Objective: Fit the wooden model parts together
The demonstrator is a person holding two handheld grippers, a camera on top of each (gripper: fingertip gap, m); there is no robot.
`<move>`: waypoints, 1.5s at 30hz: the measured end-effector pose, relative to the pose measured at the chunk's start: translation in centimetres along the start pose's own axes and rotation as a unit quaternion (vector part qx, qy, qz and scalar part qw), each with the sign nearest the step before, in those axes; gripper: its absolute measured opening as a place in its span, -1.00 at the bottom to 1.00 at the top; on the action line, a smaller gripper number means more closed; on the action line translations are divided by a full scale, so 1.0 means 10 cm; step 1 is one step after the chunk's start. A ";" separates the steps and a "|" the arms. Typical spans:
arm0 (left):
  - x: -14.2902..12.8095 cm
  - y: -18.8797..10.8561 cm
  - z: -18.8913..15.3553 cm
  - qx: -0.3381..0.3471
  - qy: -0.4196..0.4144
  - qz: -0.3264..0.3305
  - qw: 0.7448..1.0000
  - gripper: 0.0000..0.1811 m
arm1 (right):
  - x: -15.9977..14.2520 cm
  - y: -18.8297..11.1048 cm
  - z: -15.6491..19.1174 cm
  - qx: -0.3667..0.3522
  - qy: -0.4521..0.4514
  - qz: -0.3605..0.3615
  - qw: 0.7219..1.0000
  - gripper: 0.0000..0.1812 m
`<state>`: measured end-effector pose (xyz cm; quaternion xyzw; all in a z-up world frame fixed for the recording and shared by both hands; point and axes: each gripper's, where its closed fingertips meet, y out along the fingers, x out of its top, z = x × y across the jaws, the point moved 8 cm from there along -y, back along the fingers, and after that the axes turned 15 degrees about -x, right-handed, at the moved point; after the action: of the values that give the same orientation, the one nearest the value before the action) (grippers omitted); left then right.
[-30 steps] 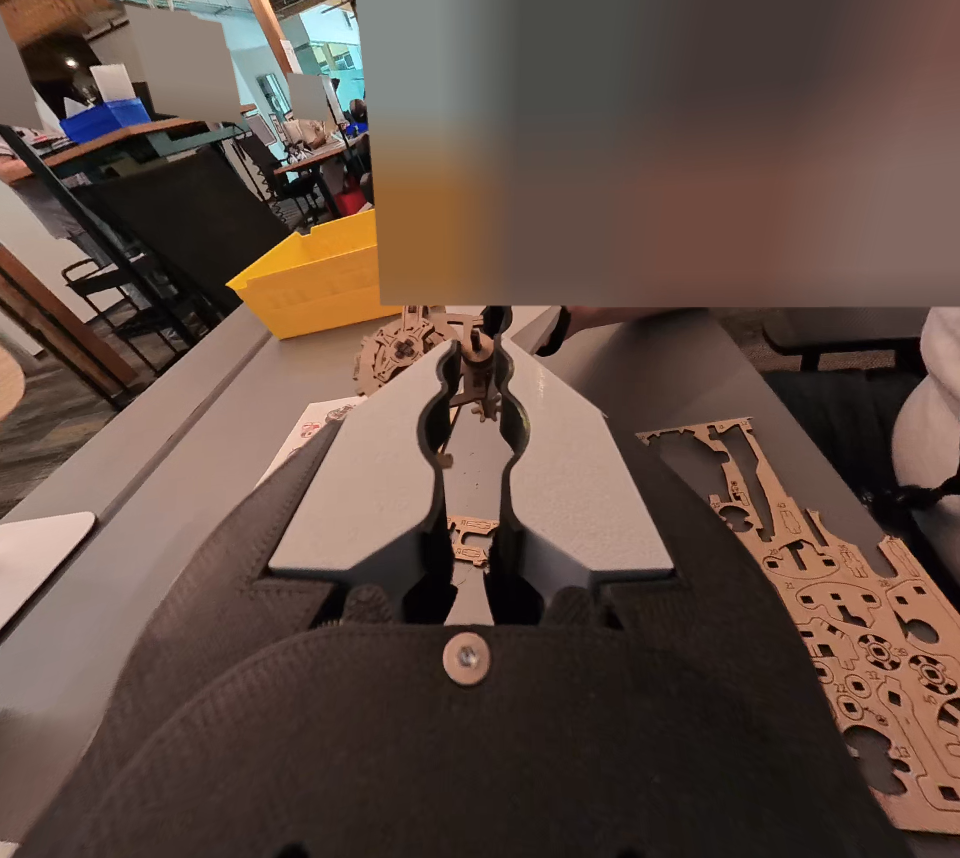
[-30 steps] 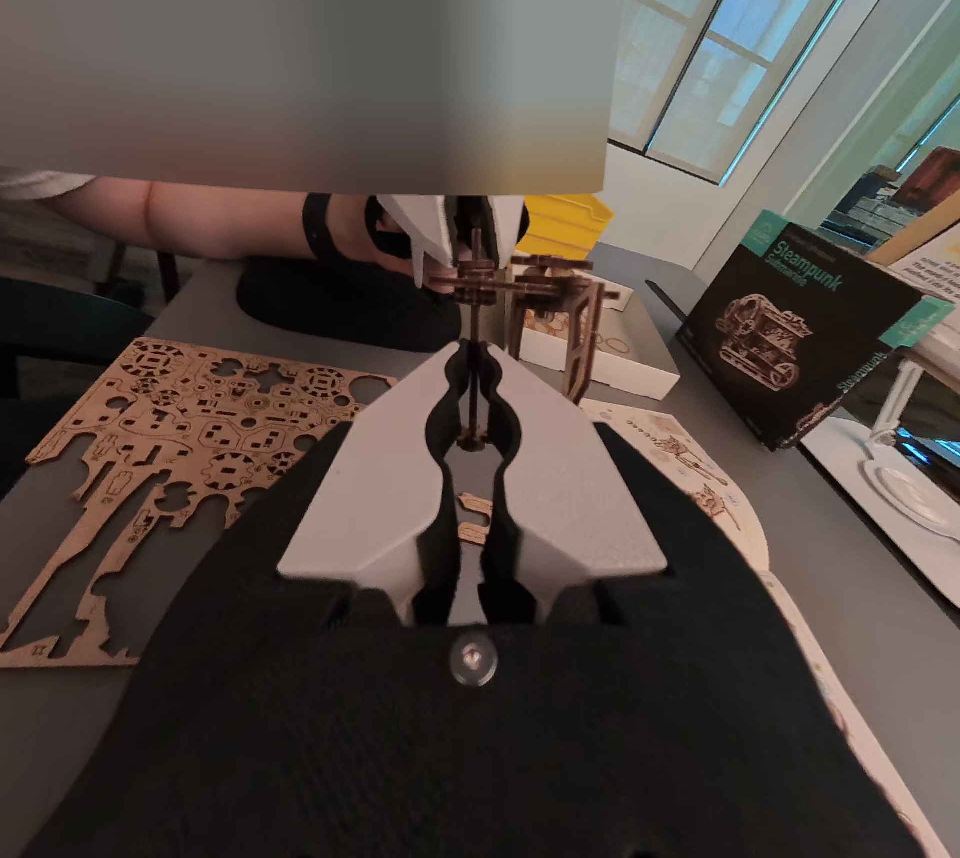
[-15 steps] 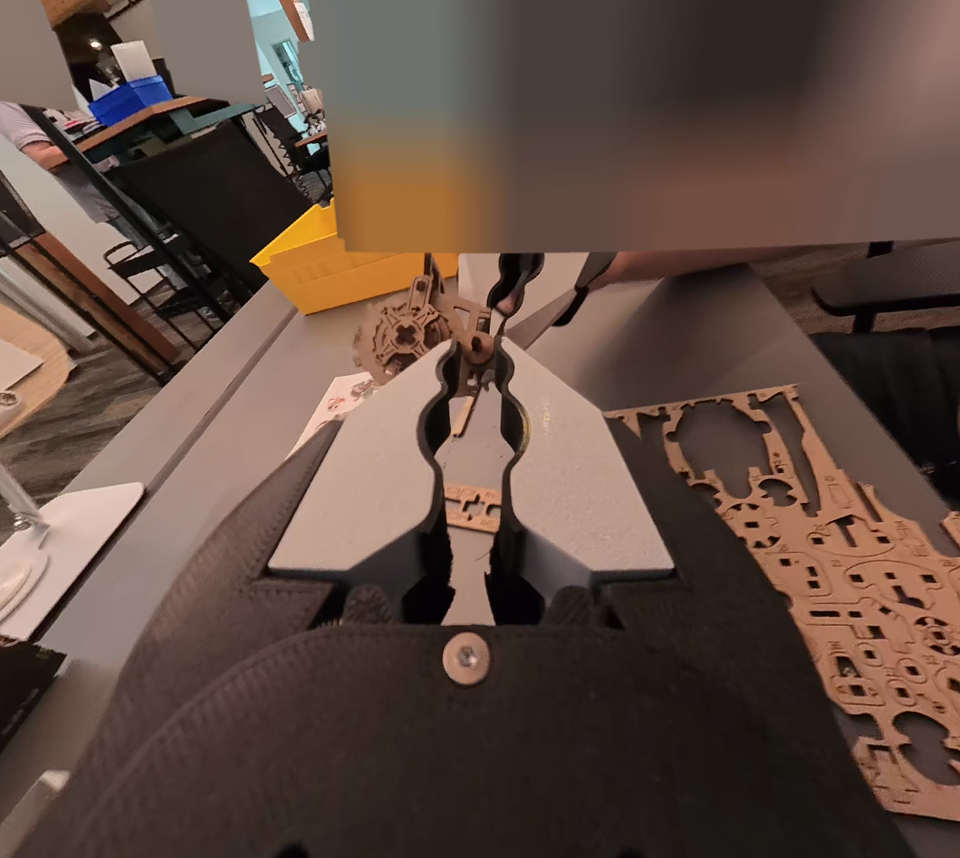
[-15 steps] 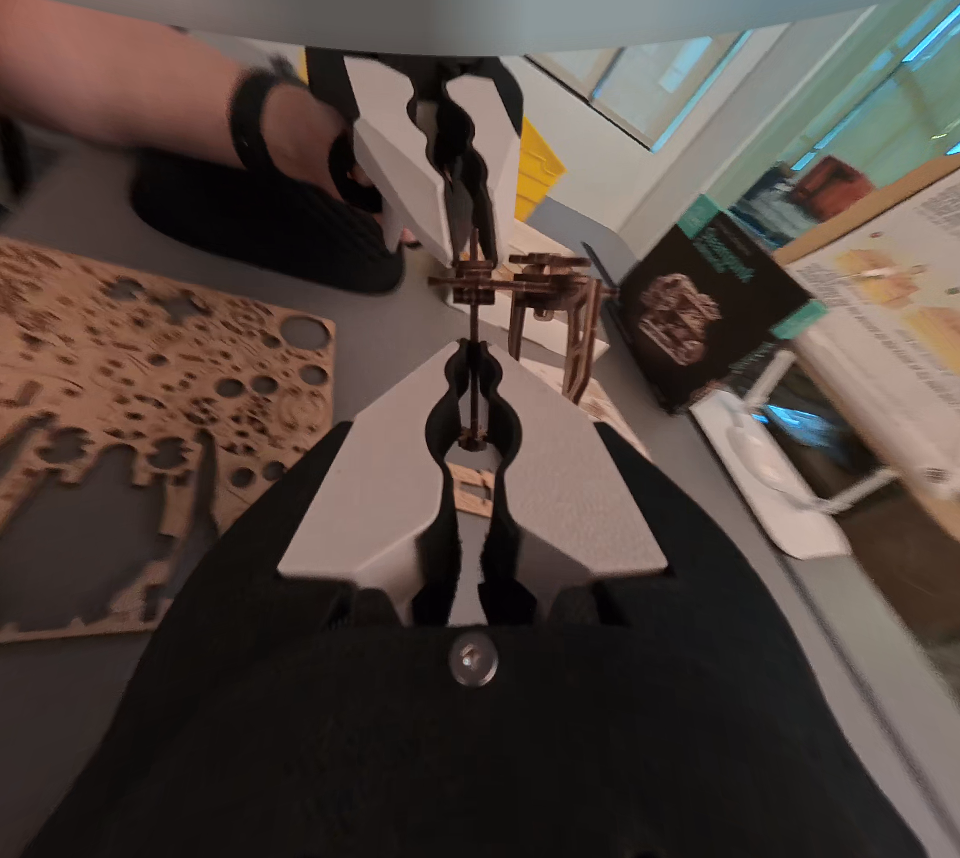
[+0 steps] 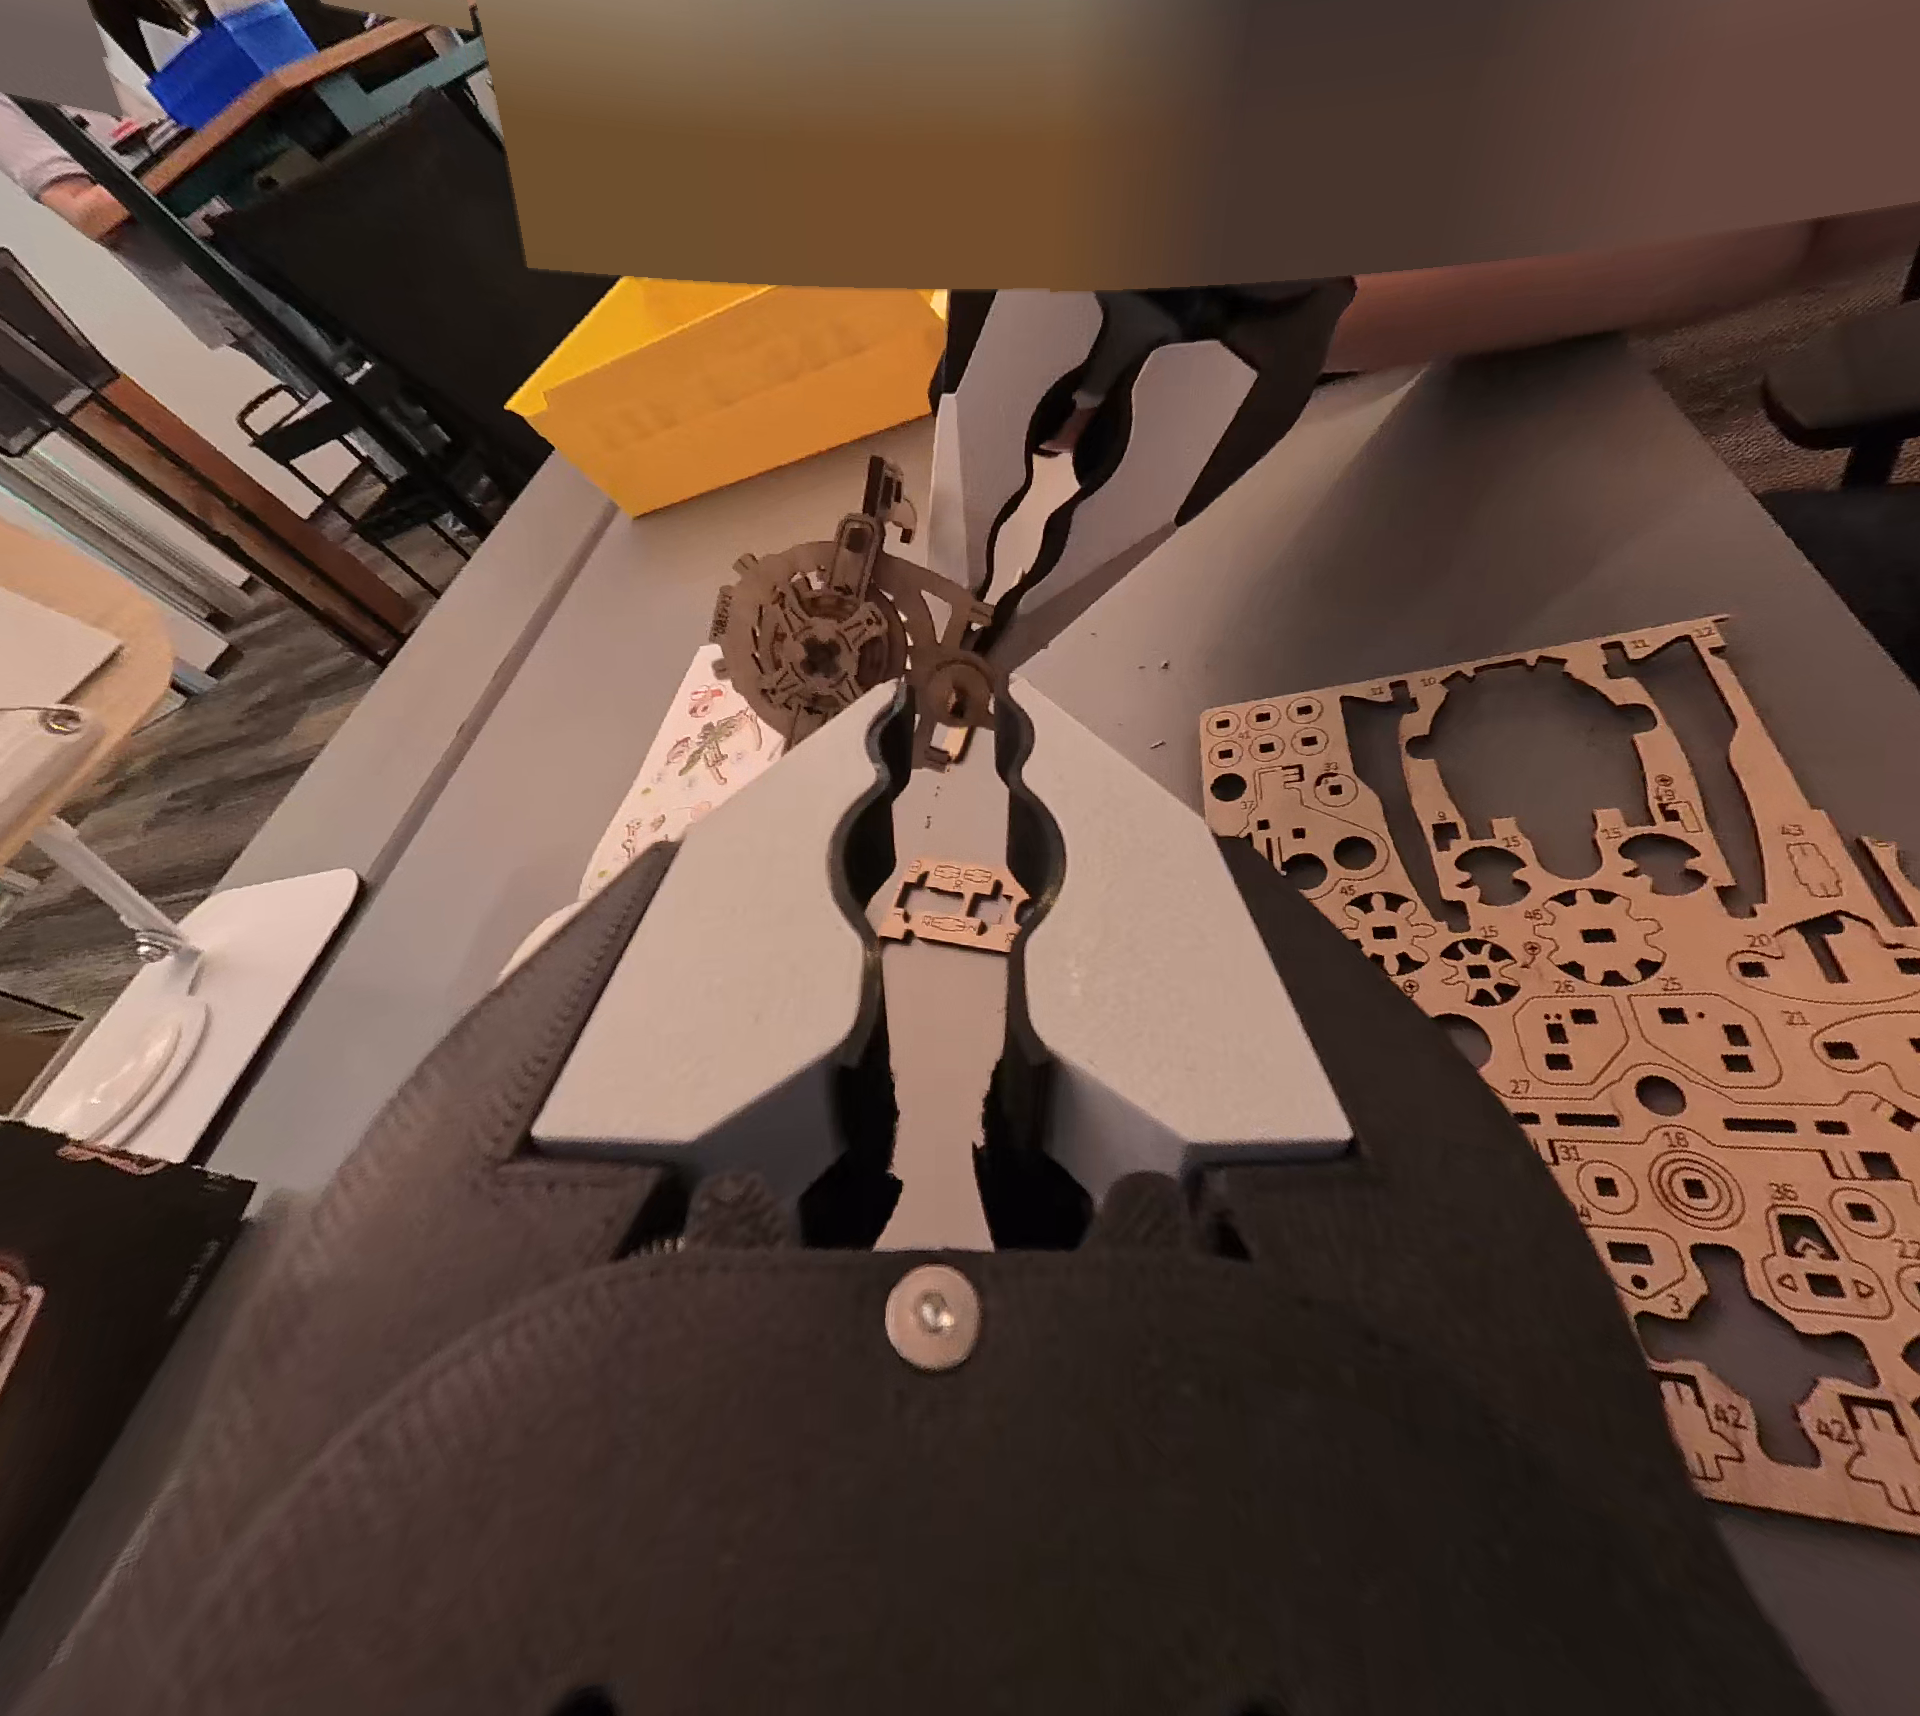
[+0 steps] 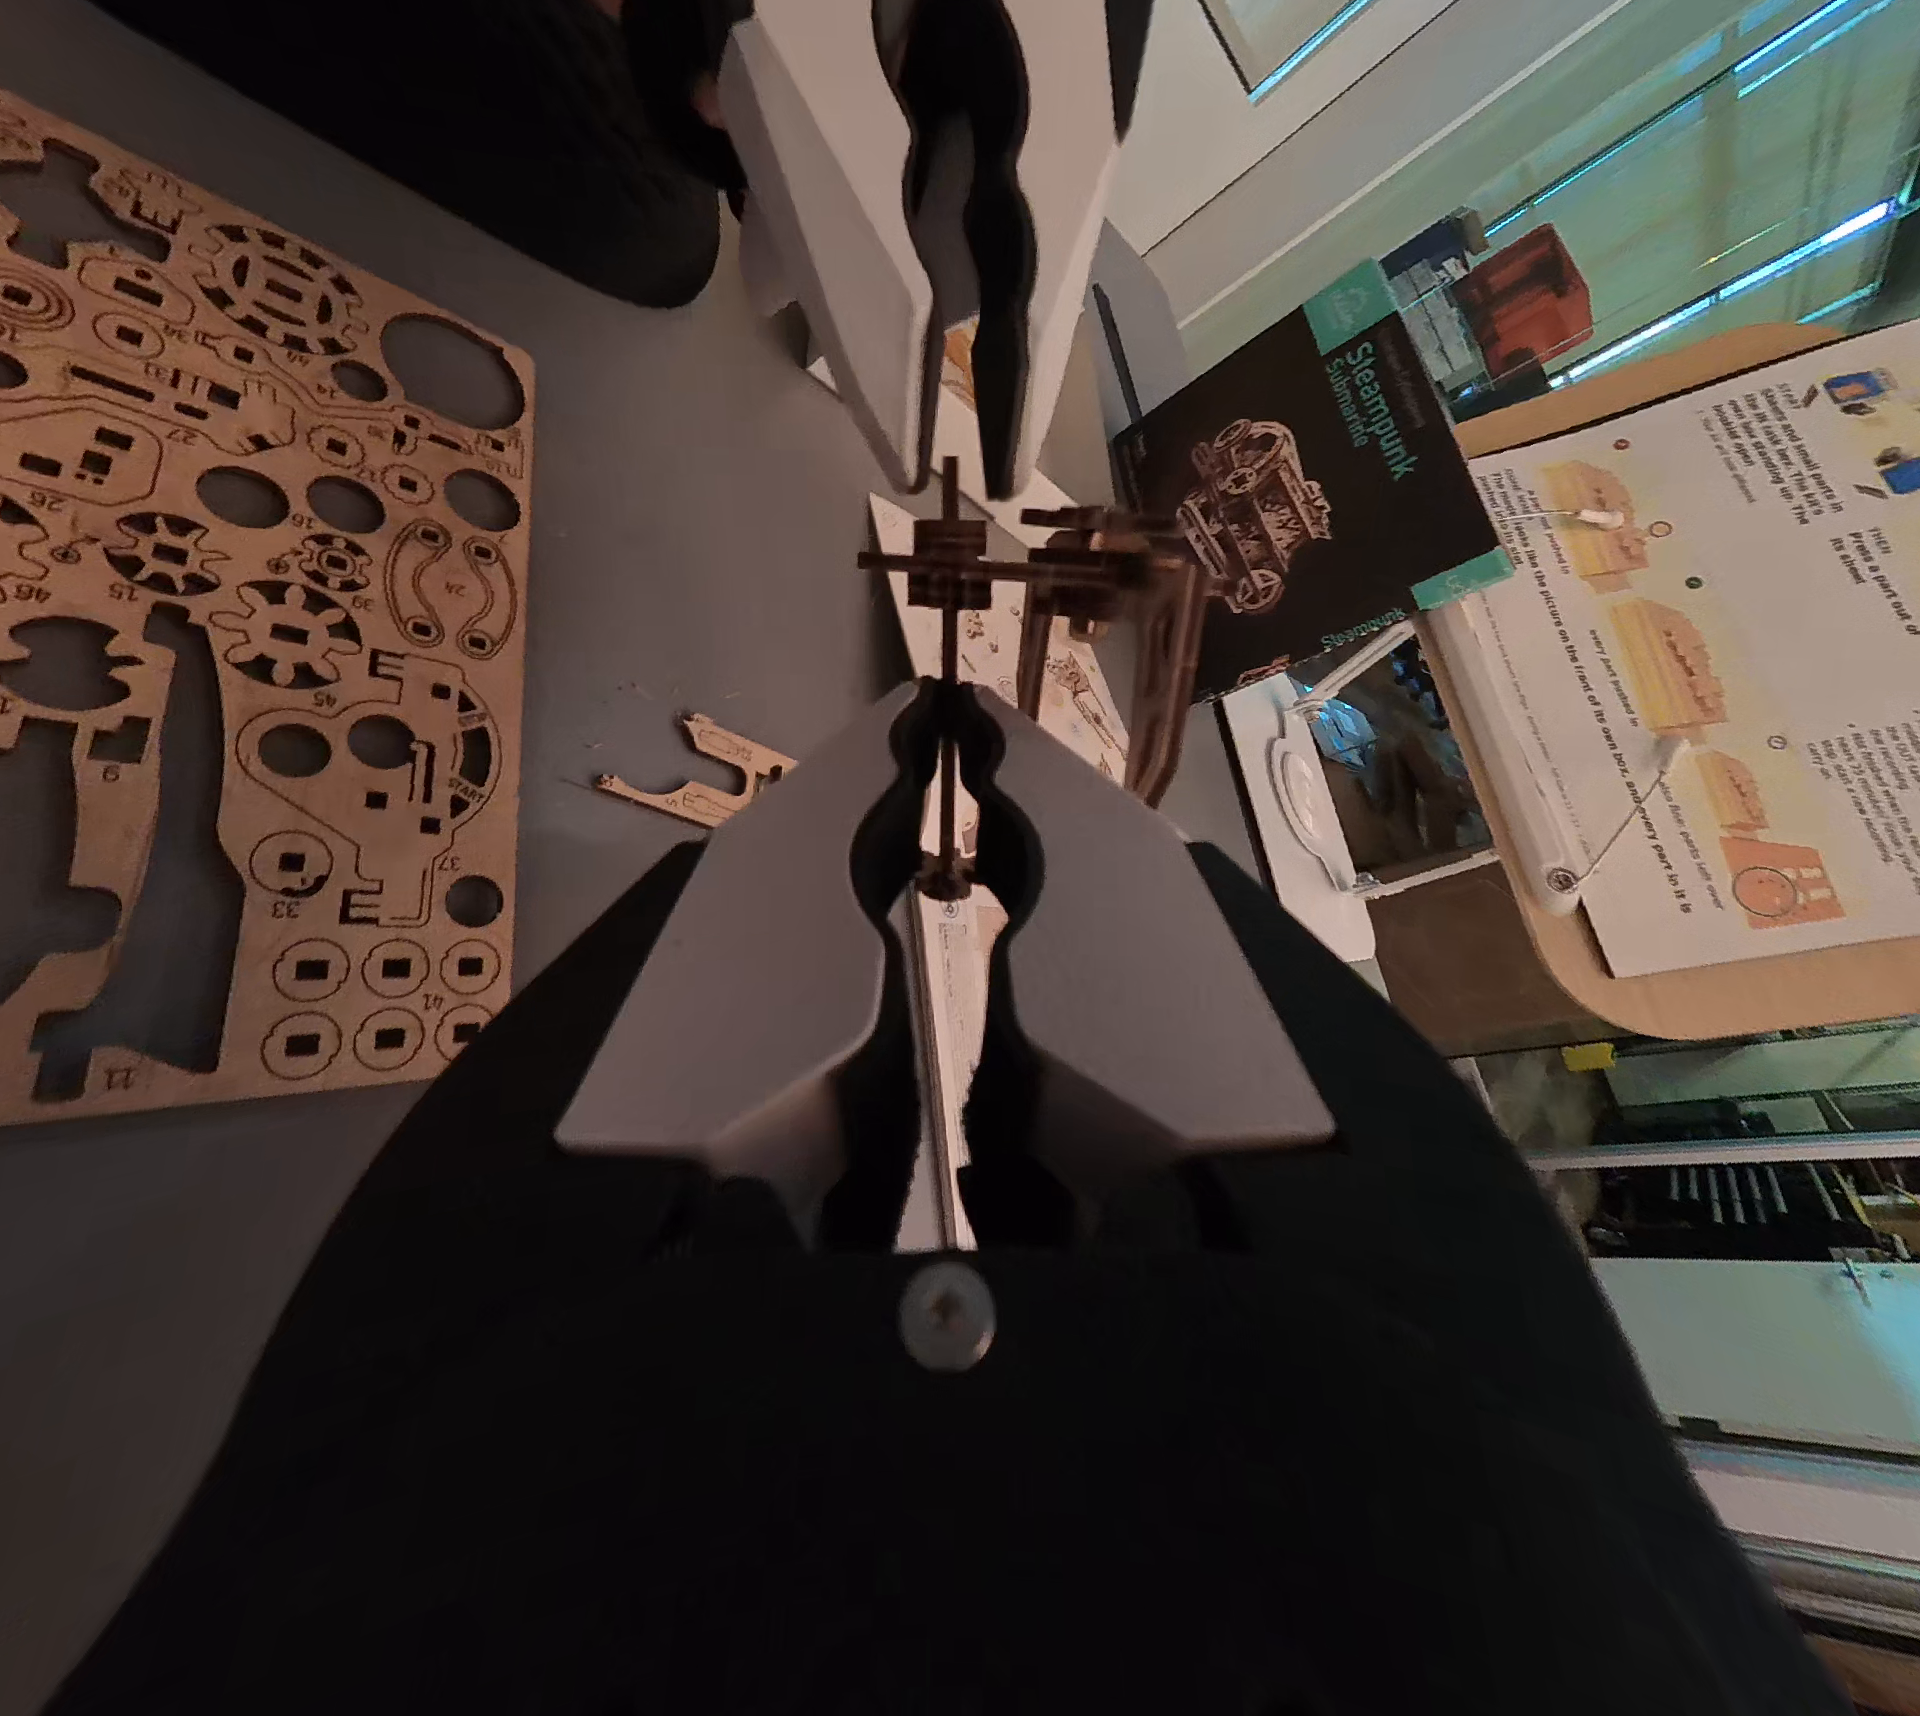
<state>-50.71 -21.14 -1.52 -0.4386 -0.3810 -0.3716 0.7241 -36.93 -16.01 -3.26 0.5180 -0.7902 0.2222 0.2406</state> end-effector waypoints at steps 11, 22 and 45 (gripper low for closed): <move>-0.04 0.03 0.00 -0.007 -0.006 0.008 1.000 -0.94 | 0.00 0.01 0.03 0.008 0.001 0.007 1.000 -1.00; -0.03 -0.02 0.00 -0.011 0.004 0.011 1.000 -0.90 | -0.04 0.02 0.01 0.007 0.009 0.009 1.000 -1.00; 0.01 -0.96 0.47 0.186 -0.082 -0.209 0.957 -0.98 | -0.27 0.00 -0.18 -0.015 0.012 0.045 0.999 -1.00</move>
<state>-60.13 -20.10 3.53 -0.2358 -0.5844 -0.3997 0.6657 -35.75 -12.99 -3.54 0.4753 -0.8132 0.2269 0.2475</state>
